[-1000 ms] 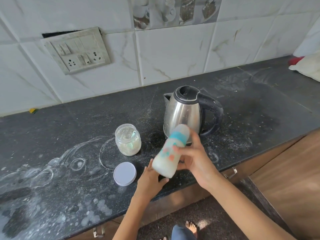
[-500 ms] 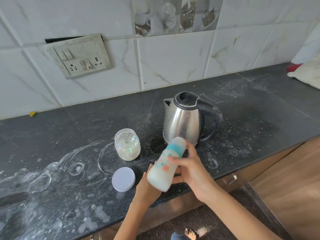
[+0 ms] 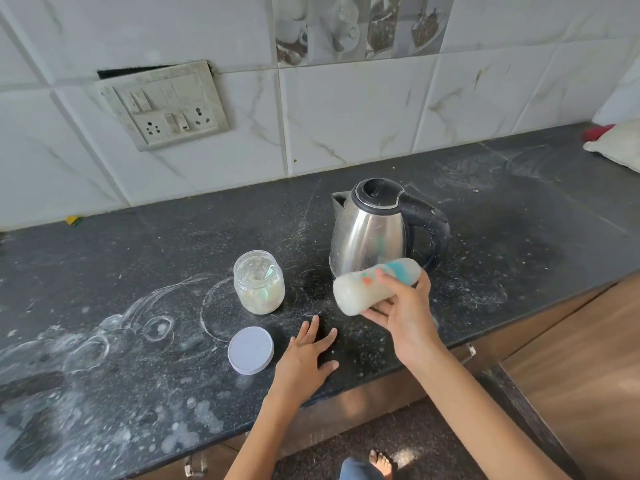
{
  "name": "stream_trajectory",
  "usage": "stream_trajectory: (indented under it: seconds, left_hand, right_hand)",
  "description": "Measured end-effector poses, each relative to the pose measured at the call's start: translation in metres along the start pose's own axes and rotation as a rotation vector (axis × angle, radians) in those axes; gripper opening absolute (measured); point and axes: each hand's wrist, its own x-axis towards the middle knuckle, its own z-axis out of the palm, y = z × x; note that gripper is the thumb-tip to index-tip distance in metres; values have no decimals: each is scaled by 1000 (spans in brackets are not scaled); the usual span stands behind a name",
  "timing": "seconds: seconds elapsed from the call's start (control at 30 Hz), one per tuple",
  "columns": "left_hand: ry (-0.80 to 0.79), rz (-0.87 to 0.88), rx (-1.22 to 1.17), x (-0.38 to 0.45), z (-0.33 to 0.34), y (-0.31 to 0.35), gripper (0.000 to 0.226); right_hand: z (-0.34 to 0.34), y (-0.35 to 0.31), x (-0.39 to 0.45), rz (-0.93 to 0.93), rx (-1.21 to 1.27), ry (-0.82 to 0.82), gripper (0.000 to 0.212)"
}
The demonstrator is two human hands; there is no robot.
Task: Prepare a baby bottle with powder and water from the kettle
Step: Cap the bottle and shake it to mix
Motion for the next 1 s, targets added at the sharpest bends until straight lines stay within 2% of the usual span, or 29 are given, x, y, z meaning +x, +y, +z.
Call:
stream_trajectory:
  seconds: [0.07,0.13,0.17,0.23,0.3,0.37,0.47,0.57,0.67,0.77,0.83,0.9,0.93,1.0]
  left_hand:
    - [41,-39,-96,-3,2,2,59]
    - [101,-135,-336,-11,0,8,67]
    - [115,-127,-373,-12,1,5,70]
    - [113,-84,-285,-12,-2,9,73]
    - [65,-40,-107,-6,-1,5,68]
    - [25,28,1,0,0,2,61]
    - [7,27,11,0,2,0,61]
    - [16,19,28,-1,-1,3,65]
    - [5,8,71,-1,-2,4,66]
    - [-2,4,61,0,0,2,62]
    - [5,14,43,2,0,-1,57]
    - [12,12,11,0,1,0,59]
    - [21,-17,-64,-4,2,1,63]
    - [76,-74,-248,-9,3,1,75]
  right_hand:
    - [1,10,-9,17,-156,-108,71]
    - [4,18,-23,69,-287,-256,82]
    - [4,19,-25,79,-307,-273,88]
    - [3,17,-22,73,-292,-247,85]
    - [7,13,-19,101,-212,-224,56]
    - [9,12,-16,186,-67,-184,44]
    - [8,9,-13,255,51,-228,43]
    - [4,11,-14,309,55,-269,50]
    - [-3,8,-15,305,-17,-354,67]
    - [-8,1,-12,159,-154,-406,92]
    - [-4,4,-9,74,-22,-277,87]
    - [2,13,-10,84,131,-185,76]
    - [4,19,-14,114,93,-193,74]
    - [4,24,-21,186,-54,-324,76]
